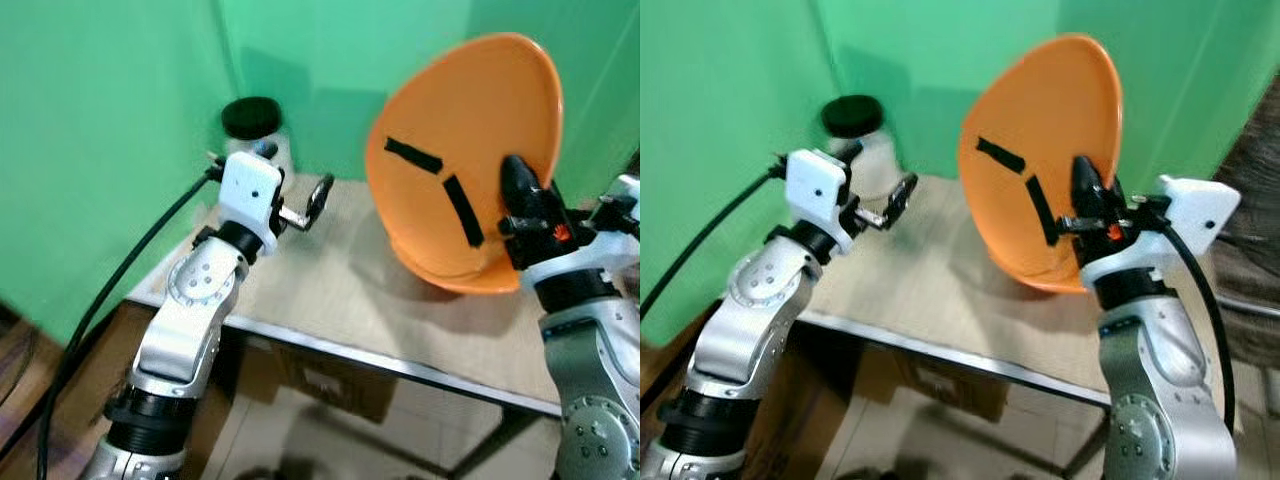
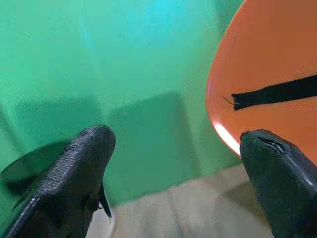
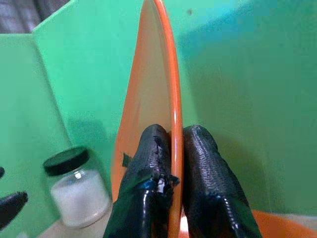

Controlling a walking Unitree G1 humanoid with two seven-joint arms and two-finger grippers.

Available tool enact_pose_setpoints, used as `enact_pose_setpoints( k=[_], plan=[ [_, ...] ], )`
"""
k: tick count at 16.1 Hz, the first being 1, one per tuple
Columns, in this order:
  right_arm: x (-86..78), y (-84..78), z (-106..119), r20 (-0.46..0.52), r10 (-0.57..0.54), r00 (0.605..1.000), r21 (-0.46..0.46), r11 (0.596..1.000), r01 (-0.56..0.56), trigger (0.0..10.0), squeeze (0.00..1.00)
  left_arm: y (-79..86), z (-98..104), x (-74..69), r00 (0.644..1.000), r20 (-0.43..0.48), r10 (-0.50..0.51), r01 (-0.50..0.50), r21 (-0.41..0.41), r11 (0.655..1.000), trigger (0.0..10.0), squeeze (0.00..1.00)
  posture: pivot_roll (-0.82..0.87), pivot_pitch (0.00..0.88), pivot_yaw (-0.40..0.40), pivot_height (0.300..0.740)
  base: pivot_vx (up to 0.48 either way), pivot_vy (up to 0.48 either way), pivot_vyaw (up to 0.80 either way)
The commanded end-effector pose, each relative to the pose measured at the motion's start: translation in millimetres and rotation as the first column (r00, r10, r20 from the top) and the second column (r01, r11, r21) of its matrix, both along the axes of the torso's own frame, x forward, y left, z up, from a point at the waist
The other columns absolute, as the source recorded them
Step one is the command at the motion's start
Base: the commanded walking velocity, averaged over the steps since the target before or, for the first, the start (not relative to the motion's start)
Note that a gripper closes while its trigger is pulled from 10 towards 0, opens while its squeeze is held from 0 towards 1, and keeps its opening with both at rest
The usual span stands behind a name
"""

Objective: Setting the table

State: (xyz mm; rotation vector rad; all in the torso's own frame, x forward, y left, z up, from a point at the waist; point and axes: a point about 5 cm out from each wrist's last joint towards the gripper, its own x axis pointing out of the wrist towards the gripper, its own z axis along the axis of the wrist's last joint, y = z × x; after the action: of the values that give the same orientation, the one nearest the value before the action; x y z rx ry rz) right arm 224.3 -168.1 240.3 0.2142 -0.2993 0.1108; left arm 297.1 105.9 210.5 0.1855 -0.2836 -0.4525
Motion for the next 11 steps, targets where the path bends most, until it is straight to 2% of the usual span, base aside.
enact_pose_setpoints(
  k=[1, 2, 3, 4, 5, 6, 8, 9, 10, 11],
  plan=[
    [-5.9, -3.2, 23, 0.132, -0.046, 0.99, -0.027, 0.998, 0.05, 10.0, 0.0, -3.4, 10, -2.2, 0.999, 0.023, 0.025, -0.025, 0.005, 1.0, 10.0, 0.0, -0.04, 0.0, 0.047, 0.74, 0.0, 0.0, -0.8],
    [-2.5, -3.4, 35, 0.178, -0.045, 0.983, -0.059, 0.997, 0.056, 10.0, 0.0, -3.1, 20, -1.1, 0.996, 0.028, 0.085, -0.083, -0.062, 0.995, 10.0, 0.0, -0.03, 0.0, 0.027, 0.74, 0.0, 0.0, -0.8],
    [-0.2, -2.6, 38, 0.188, -0.042, 0.981, -0.071, 0.996, 0.057, 10.0, 0.0, -1.5, 22, 0.2, 0.992, 0.036, 0.122, -0.119, -0.075, 0.99, 10.0, 0.0, -0.02, 0.0, 0.023, 0.74, 0.0, 0.0, -0.8],
    [1.6, -1.4, 38, 0.19, -0.043, 0.981, -0.084, 0.995, 0.06, 10.0, 0.0, 0.4, 18, -1.0, 0.99, 0.017, 0.143, -0.139, -0.135, 0.981, 10.0, 0.0, -0.01, 0.0, -0.002, 0.74, 0.0, 0.0, -0.8],
    [4.0, -0.4, 36, 0.174, -0.036, 0.984, -0.084, 0.995, 0.051, 10.0, 0.0, 4.5, 13, -4.4, 0.983, 0.001, 0.181, -0.178, -0.194, 0.965, 10.0, 0.07, 0.0, 0.0, -0.024, 0.74, 0.0, 0.0, -0.8],
    [5.4, 1.2, 34, 0.147, -0.023, 0.989, -0.058, 0.998, 0.032, 10.0, 0.0, 9.1, 13, -9.0, 0.973, 0.025, 0.228, -0.217, -0.212, 0.953, 10.0, 0.1, 0.02, 0.0, -0.038, 0.74, 0.0, 0.0, -0.8],
    [7.3, 2.9, 32, 0.134, -0.016, 0.991, -0.022, 1.0, 0.019, 10.0, 0.0, 15.4, 14, -8.6, 0.957, 0.025, 0.289, -0.279, -0.198, 0.94, 10.0, 0.08, 0.03, 0.0, -0.046, 0.74, 0.0, 0.0, -0.8],
    [8.5, 4.4, 31, 0.128, -0.008, 0.992, -0.009, 1.0, 0.009, 10.0, 0.0, 17.8, 16, -9.0, 0.964, 0.003, 0.265, -0.262, -0.159, 0.952, 10.0, 0.0, 0.04, 0.0, -0.045, 0.74, 0.0, 0.0, -0.8],
    [8.6, 6.3, 29, 0.119, 0.001, 0.993, 0.002, 1.0, -0.001, 10.0, 0.0, 18.6, 19, -9.7, 0.979, 0.002, 0.204, -0.202, -0.116, 0.972, 10.0, 0.0, 0.03, 0.0, -0.038, 0.74, 0.0, 0.0, -0.8],
    [8.2, 7.3, 27, 0.114, 0.004, 0.993, 0.009, 1.0, -0.005, 10.0, 0.0, 20.2, 21, -9.7, 0.979, 0.028, 0.2, -0.197, -0.086, 0.977, 10.0, 0.0, 0.03, 0.0, -0.034, 0.74, 0.0, 0.0, -0.8]
  ],
)
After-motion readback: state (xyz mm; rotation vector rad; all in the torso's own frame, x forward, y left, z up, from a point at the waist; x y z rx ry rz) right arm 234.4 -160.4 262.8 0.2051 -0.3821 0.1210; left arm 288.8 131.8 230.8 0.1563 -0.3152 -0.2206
